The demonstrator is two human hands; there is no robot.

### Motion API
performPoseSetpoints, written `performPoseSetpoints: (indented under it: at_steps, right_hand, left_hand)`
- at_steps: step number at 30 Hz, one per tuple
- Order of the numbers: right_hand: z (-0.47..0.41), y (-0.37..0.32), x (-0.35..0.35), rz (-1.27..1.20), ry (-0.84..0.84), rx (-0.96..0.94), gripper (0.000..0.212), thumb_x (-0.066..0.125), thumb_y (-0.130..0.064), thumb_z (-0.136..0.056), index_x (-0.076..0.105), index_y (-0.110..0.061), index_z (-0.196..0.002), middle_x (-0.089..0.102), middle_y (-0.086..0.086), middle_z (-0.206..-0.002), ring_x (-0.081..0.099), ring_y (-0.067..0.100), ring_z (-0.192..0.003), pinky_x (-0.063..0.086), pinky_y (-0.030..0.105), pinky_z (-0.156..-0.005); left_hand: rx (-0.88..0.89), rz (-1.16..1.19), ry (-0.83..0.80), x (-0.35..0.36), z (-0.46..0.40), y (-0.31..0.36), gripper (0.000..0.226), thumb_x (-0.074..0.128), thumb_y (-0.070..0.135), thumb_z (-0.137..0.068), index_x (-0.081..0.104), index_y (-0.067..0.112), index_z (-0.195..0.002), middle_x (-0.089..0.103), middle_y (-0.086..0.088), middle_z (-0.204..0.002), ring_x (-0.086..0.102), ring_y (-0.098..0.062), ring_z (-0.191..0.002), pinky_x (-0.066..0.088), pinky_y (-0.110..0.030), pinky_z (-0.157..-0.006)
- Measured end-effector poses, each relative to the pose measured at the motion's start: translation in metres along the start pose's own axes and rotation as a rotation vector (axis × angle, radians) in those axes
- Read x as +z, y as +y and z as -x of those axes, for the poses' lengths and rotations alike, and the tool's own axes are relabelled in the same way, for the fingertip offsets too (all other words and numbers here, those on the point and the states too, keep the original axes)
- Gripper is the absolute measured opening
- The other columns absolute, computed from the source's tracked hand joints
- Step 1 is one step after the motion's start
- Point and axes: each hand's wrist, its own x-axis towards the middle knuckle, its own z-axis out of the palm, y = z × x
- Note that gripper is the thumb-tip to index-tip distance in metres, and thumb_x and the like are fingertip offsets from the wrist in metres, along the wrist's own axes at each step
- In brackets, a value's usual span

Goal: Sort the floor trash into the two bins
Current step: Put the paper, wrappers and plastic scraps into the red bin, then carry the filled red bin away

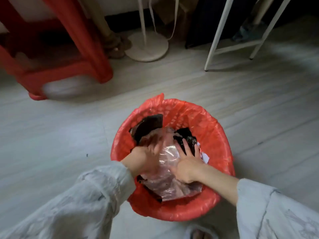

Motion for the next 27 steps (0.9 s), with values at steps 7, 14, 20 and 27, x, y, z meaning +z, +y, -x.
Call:
performPoseSetpoints:
  at_steps: [7, 14, 20, 27]
  right_hand:
    - [-0.034, 0.007, 0.011, 0.019, -0.076, -0.006, 0.057, 0.015, -0.052, -0.096, 0.002, -0.035, -0.149, -0.032, 0.003, -0.151, -0.034, 0.028, -0.137, -0.02, 0.062, -0.107]
    - [0.022, 0.009, -0.034, -0.151, 0.0, -0.032, 0.075, 0.025, -0.059, -0.093, 0.001, -0.016, -0.15, -0.004, 0.001, -0.159, -0.011, 0.022, -0.145, -0.008, 0.046, -0.117]
    - [0.084, 0.004, -0.055, -0.411, 0.0, 0.04, 0.071, 0.031, -0.044, -0.098, -0.002, -0.007, -0.149, -0.006, 0.01, -0.158, -0.007, 0.023, -0.146, -0.001, 0.038, -0.12]
    - [0.124, 0.02, -0.084, -0.434, 0.203, 0.025, 0.057, 0.036, -0.025, -0.098, 0.012, -0.018, -0.149, 0.003, 0.004, -0.159, -0.001, 0.02, -0.146, 0.005, 0.038, -0.118]
  left_hand:
    - [-0.122, -0.009, -0.257, 0.017, -0.032, 0.001, 0.09, 0.042, 0.037, -0.086, -0.025, 0.012, -0.141, -0.005, -0.015, -0.155, 0.003, -0.035, -0.143, 0.003, -0.044, -0.117]
    - [0.007, 0.119, -0.01, -0.034, 0.013, -0.003, 0.084, 0.019, 0.061, -0.087, 0.031, -0.006, -0.136, 0.046, -0.031, -0.131, 0.049, -0.044, -0.118, 0.044, -0.051, -0.097]
    - [-0.142, 0.073, -0.237, -0.076, 0.064, 0.015, 0.083, 0.039, 0.034, -0.086, -0.009, 0.002, -0.146, -0.002, -0.016, -0.155, -0.002, -0.029, -0.144, 0.001, -0.042, -0.118]
    - [-0.278, 0.417, 0.069, -0.136, 0.099, 0.019, 0.059, 0.051, 0.005, -0.076, 0.043, 0.009, -0.134, 0.045, -0.01, -0.137, 0.041, -0.028, -0.128, 0.032, -0.037, -0.104]
